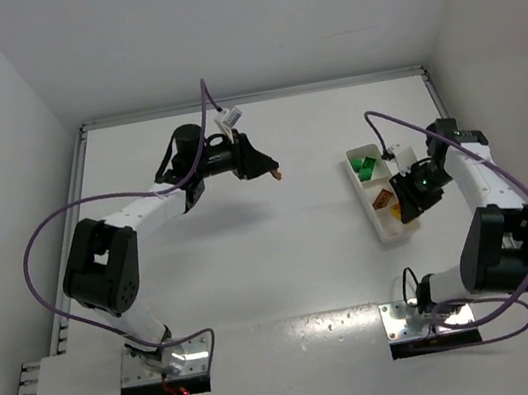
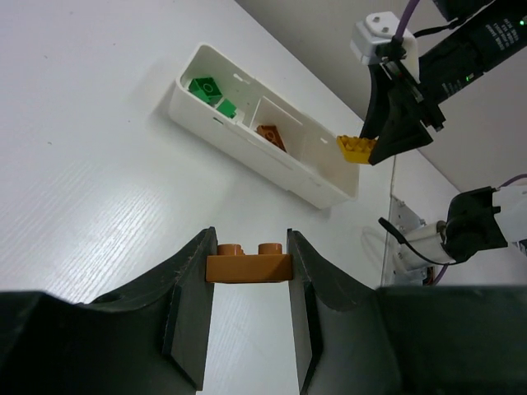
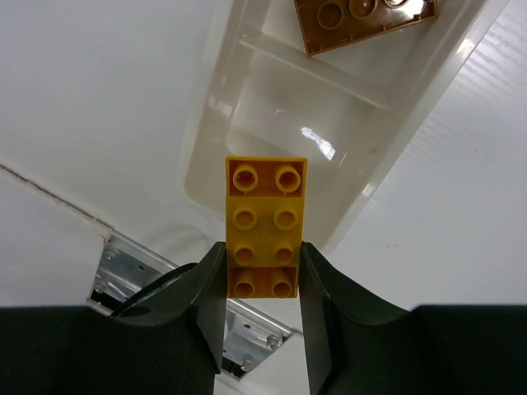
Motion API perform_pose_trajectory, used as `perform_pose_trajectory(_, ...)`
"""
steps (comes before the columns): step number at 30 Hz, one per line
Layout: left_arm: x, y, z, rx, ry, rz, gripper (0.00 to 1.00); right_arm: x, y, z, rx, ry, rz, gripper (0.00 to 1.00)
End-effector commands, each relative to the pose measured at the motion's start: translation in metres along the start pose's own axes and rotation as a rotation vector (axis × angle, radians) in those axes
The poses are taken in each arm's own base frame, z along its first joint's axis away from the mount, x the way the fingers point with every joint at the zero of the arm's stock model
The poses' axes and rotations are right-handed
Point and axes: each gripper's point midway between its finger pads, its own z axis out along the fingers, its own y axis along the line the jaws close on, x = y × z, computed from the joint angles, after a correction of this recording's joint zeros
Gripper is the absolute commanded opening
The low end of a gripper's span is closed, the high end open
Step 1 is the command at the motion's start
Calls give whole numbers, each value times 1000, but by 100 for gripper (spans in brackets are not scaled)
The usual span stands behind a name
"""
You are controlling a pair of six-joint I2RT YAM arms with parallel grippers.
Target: Sort the legos into containers by color
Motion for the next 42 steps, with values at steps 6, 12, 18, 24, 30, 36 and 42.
perform_pose_trajectory(6,-27,-7,8,25,-43,91,3,10,-5,13,-8,95,-36,36)
perform_pose_trajectory(12,-24,-8,18,38,-27,76,3,4,-9,15,14,80,-58,59)
perform_pose_trajectory(18,-17,-18,33,77,-17,82,3,-34,-12,-12,50,-94,11,60)
perform_pose_trajectory(24,10,-53,82,181,38,67,3,-95,-41,-103,354,-521,140,61)
perform_pose_trajectory(30,36,-82,139,239,103,63,4,-79,-65,-149,570,-604,419,67)
perform_pose_trajectory(36,57,-76,187,218,121,35,7,-69,-56,-151,552,-606,469,67)
perform_pose_trajectory(42,83,-84,219,234,160,28,9,-65,-50,-147,510,-623,510,67)
